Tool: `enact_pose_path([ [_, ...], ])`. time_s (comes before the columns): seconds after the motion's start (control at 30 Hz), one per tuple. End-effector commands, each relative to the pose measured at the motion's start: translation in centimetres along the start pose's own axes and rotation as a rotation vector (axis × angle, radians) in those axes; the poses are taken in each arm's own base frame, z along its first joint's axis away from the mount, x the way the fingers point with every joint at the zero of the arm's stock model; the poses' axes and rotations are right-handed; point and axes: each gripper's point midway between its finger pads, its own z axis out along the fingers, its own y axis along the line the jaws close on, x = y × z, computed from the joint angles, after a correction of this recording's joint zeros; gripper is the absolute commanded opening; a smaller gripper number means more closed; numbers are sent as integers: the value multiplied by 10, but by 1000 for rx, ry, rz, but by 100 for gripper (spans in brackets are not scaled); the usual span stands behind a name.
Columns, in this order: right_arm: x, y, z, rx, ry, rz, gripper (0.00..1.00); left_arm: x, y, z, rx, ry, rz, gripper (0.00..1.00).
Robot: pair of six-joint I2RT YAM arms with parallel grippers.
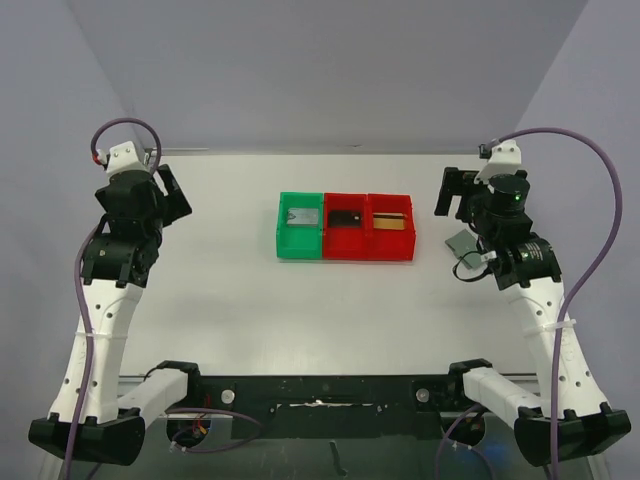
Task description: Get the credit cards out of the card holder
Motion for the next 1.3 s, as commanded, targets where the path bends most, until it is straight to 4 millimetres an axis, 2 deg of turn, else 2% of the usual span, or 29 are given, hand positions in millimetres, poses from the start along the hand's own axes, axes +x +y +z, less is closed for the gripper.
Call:
enact_pose_path([
  [0.0, 13, -2, -6, 8, 0, 63, 98, -5, -2, 0, 13, -66, -42, 78],
  [0.1, 37, -2, -3, 17, 56, 95, 98, 12, -6, 5, 39, -41, -29, 78],
  [0.23, 69, -3, 4, 32, 132, 150, 98, 42, -26, 7, 174, 27, 17, 78],
  [0.3, 86, -5, 9, 32, 183, 185, 98, 56, -26, 8, 182, 54, -12, 78],
  [0.4, 109, -3, 18, 5, 258, 246, 98, 80, -32, 9, 235, 97, -25, 87],
  [0.57, 146, -2, 32, -10, 377, 356, 98, 126, -54, 8, 368, 238, -49, 91],
  [0.7, 166, -24, 42, 110, 437, 391, 98, 158, -65, 6, 440, 360, -47, 93],
  [0.8, 174, -47, 50, 211, 469, 416, 98, 169, -67, 4, 463, 397, -37, 94],
  [1.03, 189, -99, 85, 318, 525, 493, 98, 181, -61, 5, 469, 382, -2, 95],
  [1.17, 198, -118, 115, 333, 586, 485, 100, 186, -58, 6, 472, 358, 6, 95],
  [1.27, 202, -129, 136, 348, 623, 461, 97, 195, -54, 8, 476, 337, 15, 96],
])
